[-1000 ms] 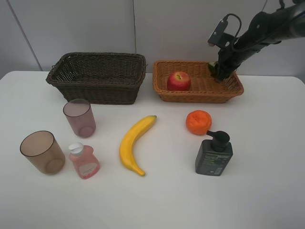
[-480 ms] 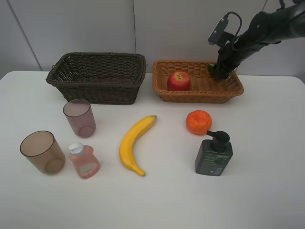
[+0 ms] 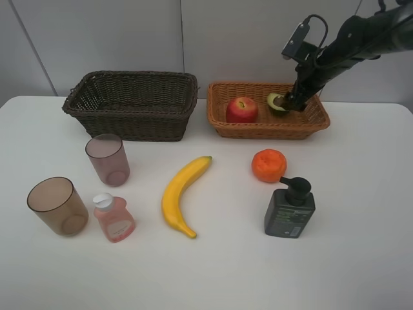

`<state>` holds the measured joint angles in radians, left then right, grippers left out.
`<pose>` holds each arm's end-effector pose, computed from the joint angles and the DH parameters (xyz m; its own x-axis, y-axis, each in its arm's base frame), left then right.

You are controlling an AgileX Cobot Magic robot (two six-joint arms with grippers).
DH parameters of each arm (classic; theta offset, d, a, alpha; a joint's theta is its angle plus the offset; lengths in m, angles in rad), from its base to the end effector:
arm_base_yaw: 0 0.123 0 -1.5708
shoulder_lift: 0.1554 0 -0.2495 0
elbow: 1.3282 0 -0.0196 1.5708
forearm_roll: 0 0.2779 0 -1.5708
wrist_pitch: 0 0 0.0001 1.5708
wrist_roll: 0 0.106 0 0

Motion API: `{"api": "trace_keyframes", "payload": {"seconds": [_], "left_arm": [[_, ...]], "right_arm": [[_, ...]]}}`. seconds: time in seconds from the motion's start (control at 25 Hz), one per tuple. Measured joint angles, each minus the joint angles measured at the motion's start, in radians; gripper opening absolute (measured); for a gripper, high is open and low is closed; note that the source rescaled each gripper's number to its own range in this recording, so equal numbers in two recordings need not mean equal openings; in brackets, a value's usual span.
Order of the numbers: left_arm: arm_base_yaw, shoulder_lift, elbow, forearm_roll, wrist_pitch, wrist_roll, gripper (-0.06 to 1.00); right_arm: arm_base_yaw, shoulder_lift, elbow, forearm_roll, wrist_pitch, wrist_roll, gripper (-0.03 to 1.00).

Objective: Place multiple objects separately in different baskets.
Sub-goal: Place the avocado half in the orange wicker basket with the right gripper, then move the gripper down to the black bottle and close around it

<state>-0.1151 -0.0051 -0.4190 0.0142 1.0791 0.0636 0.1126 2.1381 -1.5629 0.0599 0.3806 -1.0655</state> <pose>0.0750 -0.0073 0.2563 -0.5255 0.1315 -0.8406 0.1416 0.9877 0.0659 0.4847 0.0572 0.1162 -0.2961 -0.8854 -0.3582 -0.7094 0.4550 -0.5383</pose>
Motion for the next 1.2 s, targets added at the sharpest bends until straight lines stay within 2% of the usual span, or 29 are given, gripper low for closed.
{"api": "trace_keyframes", "payload": {"seconds": [0.6, 1.2], "left_arm": [[0.000, 0.000, 0.000, 0.000, 0.000, 0.000, 1.00], [0.000, 0.000, 0.000, 0.000, 0.000, 0.000, 1.00]], "right_arm": [[0.000, -0.041, 0.000, 0.001, 0.034, 0.000, 0.99], [0.009, -0.237, 0.000, 0.000, 0.296, 0.082, 0.99]]}}
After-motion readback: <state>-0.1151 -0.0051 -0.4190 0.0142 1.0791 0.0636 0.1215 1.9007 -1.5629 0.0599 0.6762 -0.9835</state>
